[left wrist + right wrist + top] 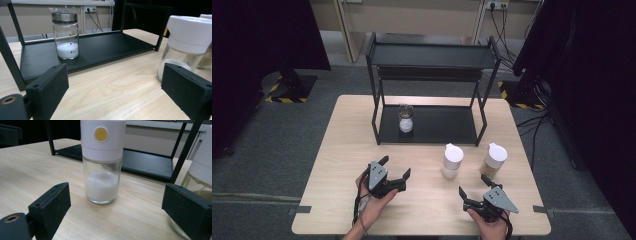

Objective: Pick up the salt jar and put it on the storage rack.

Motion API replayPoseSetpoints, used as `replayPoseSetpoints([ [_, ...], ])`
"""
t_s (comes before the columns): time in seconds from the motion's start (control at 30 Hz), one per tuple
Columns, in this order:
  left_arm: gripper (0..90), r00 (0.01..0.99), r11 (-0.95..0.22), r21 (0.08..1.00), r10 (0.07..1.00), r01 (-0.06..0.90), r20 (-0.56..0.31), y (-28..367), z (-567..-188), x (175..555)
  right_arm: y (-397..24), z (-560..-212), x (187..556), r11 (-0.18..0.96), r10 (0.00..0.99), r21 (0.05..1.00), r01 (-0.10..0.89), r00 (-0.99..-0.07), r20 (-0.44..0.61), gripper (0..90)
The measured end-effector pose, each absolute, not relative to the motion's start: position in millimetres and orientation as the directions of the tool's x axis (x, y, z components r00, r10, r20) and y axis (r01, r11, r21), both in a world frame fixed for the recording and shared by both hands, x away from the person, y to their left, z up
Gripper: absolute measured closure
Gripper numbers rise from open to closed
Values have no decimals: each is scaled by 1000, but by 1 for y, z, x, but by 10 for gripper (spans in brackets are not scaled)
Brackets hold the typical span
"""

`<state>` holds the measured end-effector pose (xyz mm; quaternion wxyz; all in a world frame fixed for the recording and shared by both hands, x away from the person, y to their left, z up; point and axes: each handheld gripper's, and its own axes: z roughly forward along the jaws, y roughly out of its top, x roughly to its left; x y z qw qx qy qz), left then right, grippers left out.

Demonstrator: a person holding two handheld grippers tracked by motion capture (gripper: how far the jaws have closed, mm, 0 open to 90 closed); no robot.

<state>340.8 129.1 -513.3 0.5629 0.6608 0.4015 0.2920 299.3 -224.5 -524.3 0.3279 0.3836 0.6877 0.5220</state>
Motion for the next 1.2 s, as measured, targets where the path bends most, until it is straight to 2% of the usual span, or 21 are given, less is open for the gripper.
replayPoseSetpoints([
  [1.2,67,512,-38,979,856,199,-70,132,-530,309,-224,-524,299,162,868,969,187,-495,-50,85],
])
